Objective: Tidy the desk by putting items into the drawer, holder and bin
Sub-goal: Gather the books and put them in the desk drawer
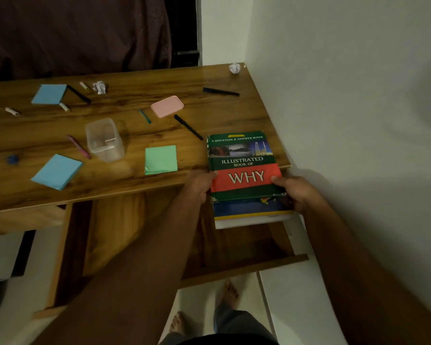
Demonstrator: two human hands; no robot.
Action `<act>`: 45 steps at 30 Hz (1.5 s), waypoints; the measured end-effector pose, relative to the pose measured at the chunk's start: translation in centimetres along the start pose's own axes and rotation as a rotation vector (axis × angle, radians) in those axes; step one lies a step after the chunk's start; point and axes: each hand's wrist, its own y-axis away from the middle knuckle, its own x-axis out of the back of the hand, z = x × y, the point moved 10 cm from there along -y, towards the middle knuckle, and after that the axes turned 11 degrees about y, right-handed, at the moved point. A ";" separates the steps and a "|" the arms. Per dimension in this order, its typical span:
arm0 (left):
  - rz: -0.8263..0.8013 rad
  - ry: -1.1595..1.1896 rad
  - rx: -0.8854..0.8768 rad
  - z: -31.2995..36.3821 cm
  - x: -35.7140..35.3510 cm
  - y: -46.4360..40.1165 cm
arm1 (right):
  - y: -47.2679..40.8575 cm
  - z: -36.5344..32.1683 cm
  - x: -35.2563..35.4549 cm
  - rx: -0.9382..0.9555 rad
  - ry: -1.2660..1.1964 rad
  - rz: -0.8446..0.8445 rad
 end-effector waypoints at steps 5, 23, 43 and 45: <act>-0.073 0.009 0.065 -3.0 2.8 2.6 | 3.7 2.4 -0.9 0.003 0.061 0.017; -0.233 0.027 0.249 -10.5 5.3 8.7 | 11.2 9.2 -2.1 -0.179 0.107 -0.060; -0.021 0.063 0.182 -10.2 6.6 -2.0 | 2.2 5.3 -7.3 -0.166 0.123 0.045; -0.018 0.061 0.175 -10.6 6.0 -3.4 | 1.2 6.1 -7.7 -0.166 0.130 0.052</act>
